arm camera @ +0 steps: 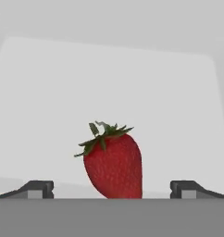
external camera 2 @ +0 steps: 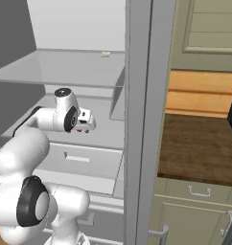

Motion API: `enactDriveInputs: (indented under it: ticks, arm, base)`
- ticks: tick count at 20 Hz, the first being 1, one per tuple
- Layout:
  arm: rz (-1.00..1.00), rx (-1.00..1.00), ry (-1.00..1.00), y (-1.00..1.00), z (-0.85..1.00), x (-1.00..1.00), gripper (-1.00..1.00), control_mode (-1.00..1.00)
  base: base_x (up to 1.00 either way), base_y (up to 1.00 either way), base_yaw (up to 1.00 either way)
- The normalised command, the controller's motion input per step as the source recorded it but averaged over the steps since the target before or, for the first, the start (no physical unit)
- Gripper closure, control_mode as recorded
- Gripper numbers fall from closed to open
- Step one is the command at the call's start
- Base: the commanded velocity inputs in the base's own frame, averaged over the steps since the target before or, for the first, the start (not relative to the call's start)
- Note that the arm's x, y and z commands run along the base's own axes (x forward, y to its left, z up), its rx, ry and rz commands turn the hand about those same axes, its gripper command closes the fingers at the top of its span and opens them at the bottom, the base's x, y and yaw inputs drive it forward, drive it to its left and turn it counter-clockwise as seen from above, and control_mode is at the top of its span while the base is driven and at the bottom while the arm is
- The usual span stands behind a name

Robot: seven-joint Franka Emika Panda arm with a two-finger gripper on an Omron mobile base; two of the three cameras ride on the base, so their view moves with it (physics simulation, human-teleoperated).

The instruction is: Take the strawberry from the fridge and place it on top of the pancake, located on the dining counter.

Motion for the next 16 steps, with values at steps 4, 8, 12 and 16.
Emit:
enactDriveInputs:
  ticks: [4,8,12,16]
  arm:
    - [0.00,0.00,0.00,0.00,0.02,0.24,-1.00,-1.00]
    - [0.00,0.00,0.00,0.00,-0.09,0.16,-1.00,-1.00]
    - [0.00,0.00,0.00,0.00,-0.18,0.06,-1.00,-1.00]
    - [0.00,0.00,0.00,0.00,-0.18,0.00,-1.00,-1.00]
  base:
    - [0.00,0.00,0.00]
    - [0.00,0.00,0.00]
    - [0.00,0.00,0.00]
    - [0.00,0.00,0.00]
